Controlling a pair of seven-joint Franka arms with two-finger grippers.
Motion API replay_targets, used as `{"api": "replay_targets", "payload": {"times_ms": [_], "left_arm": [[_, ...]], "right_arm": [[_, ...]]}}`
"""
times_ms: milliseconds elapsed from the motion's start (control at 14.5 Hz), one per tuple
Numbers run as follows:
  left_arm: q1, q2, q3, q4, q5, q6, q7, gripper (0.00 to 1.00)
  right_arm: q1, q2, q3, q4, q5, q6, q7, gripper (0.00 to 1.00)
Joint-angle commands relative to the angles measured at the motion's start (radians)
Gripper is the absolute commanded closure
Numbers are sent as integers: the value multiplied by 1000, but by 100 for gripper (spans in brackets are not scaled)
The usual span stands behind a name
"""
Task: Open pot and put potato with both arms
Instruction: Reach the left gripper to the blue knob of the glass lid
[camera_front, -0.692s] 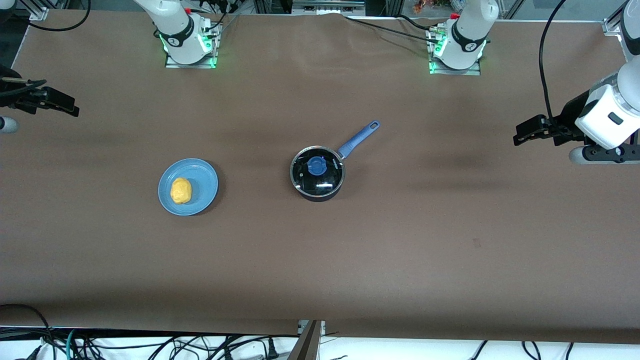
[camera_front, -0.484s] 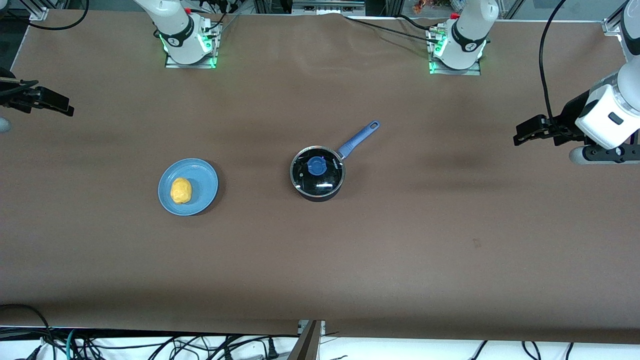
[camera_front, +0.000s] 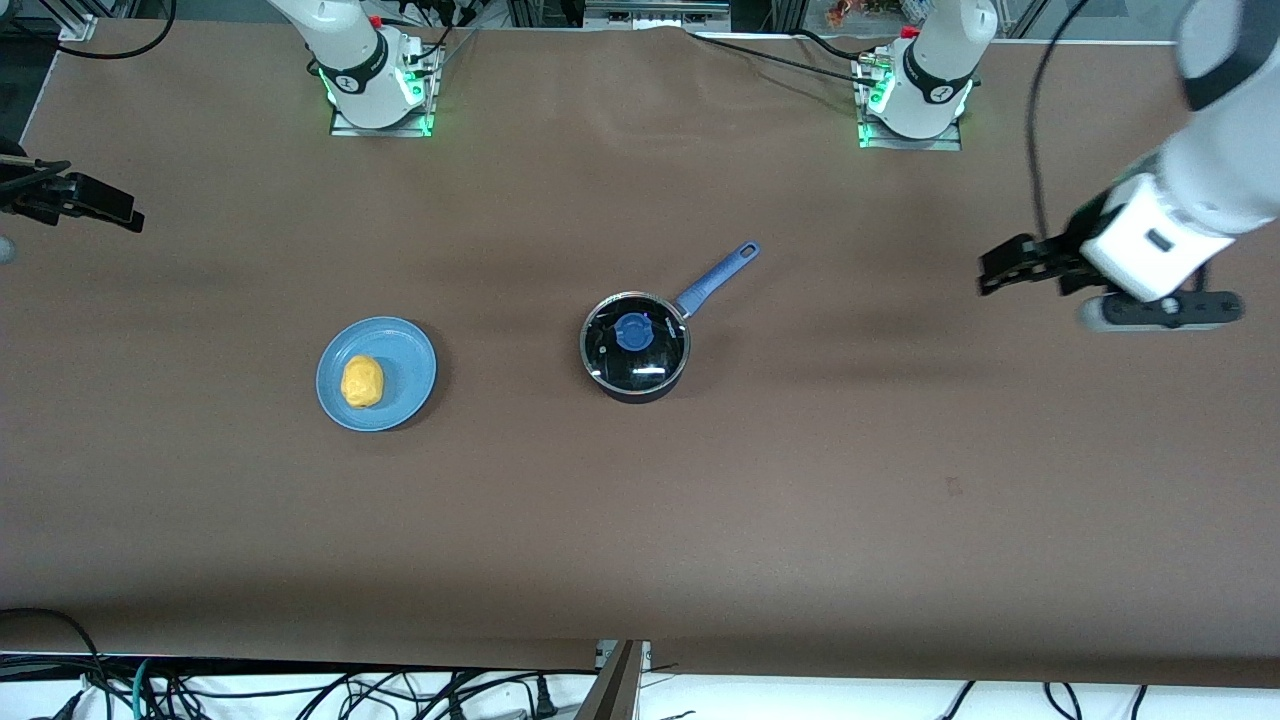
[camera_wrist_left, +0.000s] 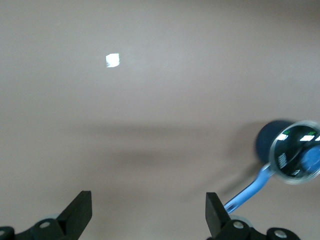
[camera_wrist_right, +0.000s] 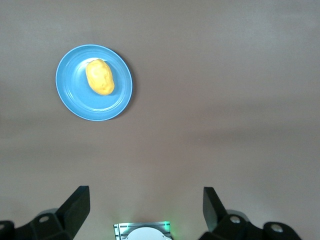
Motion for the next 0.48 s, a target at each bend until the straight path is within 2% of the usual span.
{"api": "replay_targets", "payload": {"times_ms": [0, 138, 277, 415], "left_arm": [[-79, 100, -83, 6, 4, 160, -271, 0], [-173, 181, -97, 12, 14, 267, -419, 0], [-272, 261, -97, 22, 88, 342, -519, 0], [-369, 363, -85, 95, 132, 390, -596, 0]], "right_arm": [[-7, -18, 6, -6, -8, -5, -14, 0], [-7, -18, 4, -6, -8, -8, -12, 0], [-7, -18, 4, -6, -6, -9, -13, 0], [-7, -18, 1, -6, -6, -11, -14, 0]]}}
